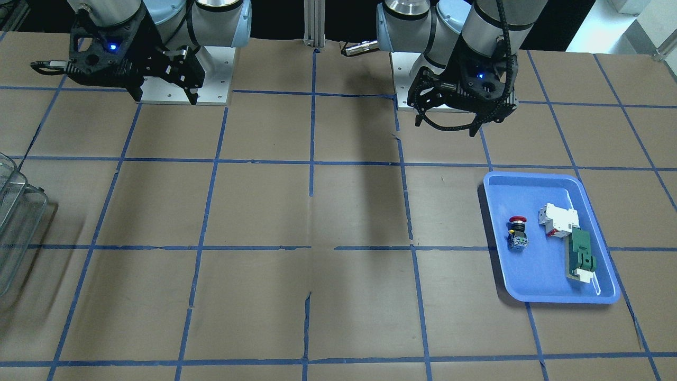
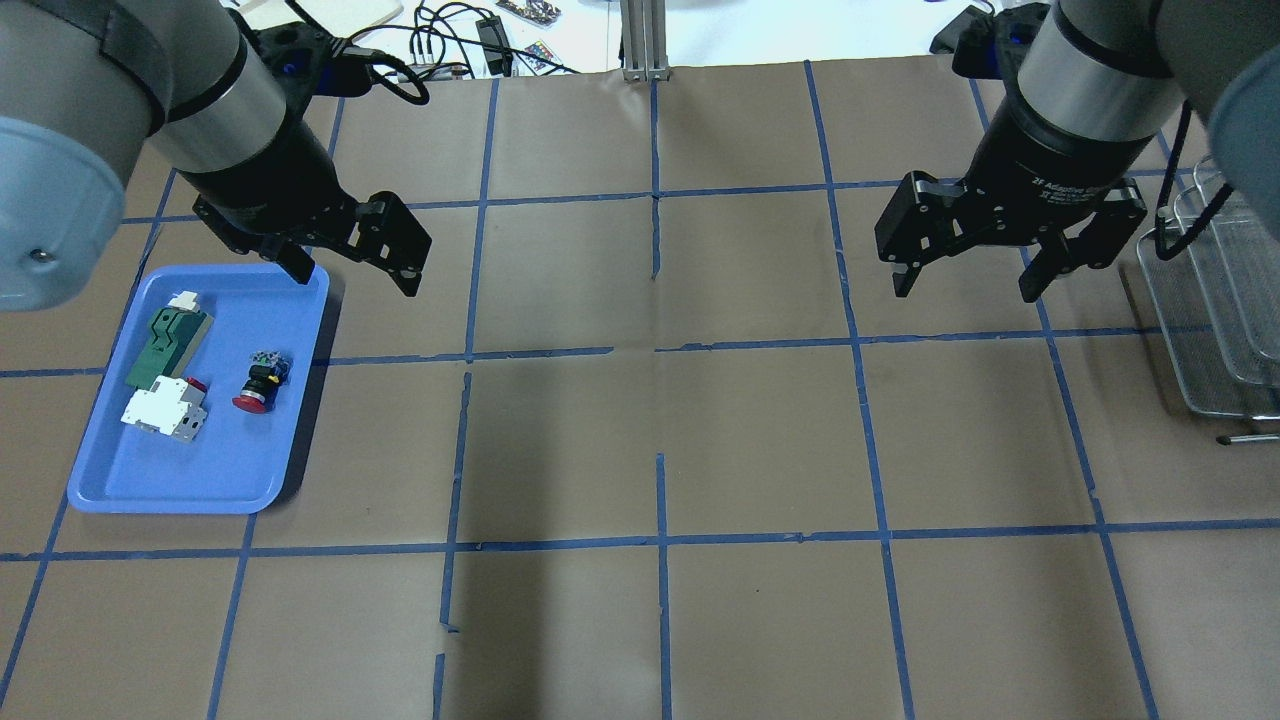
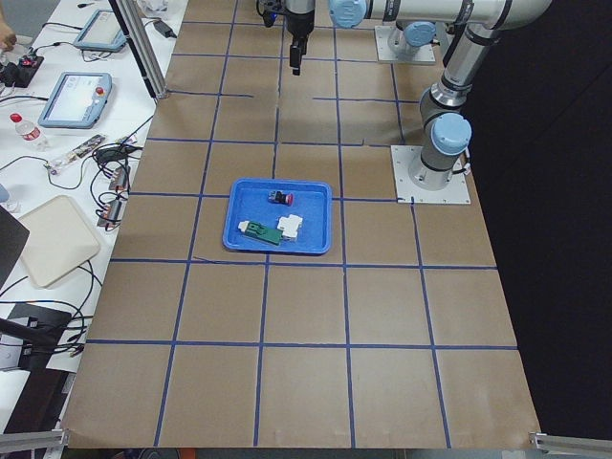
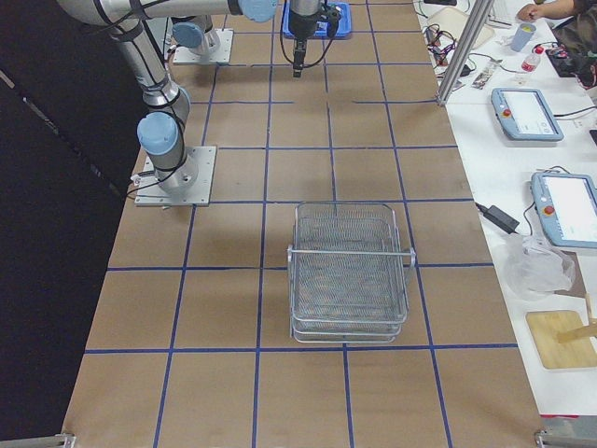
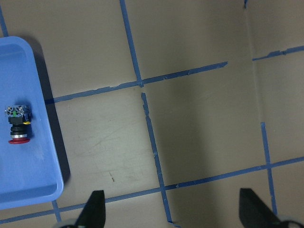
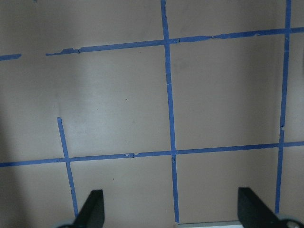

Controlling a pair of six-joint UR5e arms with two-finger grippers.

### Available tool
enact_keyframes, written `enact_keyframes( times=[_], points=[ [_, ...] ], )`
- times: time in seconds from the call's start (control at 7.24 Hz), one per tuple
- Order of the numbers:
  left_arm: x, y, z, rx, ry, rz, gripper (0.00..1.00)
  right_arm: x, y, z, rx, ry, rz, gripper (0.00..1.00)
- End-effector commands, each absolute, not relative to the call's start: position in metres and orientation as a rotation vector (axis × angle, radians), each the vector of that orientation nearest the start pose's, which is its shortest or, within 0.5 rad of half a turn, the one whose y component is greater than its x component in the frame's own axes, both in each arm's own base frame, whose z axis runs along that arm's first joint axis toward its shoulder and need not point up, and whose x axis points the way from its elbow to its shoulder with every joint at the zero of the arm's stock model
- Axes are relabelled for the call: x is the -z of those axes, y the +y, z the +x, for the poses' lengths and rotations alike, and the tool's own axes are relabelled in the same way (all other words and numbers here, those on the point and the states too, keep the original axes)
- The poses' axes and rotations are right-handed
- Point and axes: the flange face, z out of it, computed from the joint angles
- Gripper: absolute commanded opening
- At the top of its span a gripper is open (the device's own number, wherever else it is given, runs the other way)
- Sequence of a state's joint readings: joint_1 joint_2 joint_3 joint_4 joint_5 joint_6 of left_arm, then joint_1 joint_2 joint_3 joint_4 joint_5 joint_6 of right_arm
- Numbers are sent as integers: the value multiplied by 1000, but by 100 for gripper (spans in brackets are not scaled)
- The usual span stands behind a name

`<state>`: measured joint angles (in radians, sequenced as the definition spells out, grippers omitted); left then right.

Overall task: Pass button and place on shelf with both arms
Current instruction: 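Lower the left gripper over the red push button in the blue tray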

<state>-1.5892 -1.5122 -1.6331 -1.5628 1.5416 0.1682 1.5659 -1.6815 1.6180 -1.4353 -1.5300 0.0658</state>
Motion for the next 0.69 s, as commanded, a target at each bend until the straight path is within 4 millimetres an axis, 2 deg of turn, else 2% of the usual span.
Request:
enact_keyframes(
  times=[0.0,0.14,0.28,0.41,0.55],
  points=[
    [-492,-460,-144,28,3156,294,100,-498,-434,137,-119,3103,109,100],
    [-490,-455,-140,25,3154,284,100,-499,-428,134,-123,3126,97,100],
    [-472,-465,-118,-37,3109,244,100,-504,-425,131,-104,3152,113,100],
    [-447,-473,-75,-100,3058,171,100,-503,-425,132,-106,3146,113,100],
    [-419,-491,0,-71,3063,161,100,-501,-427,132,-111,3143,111,100]
  ],
)
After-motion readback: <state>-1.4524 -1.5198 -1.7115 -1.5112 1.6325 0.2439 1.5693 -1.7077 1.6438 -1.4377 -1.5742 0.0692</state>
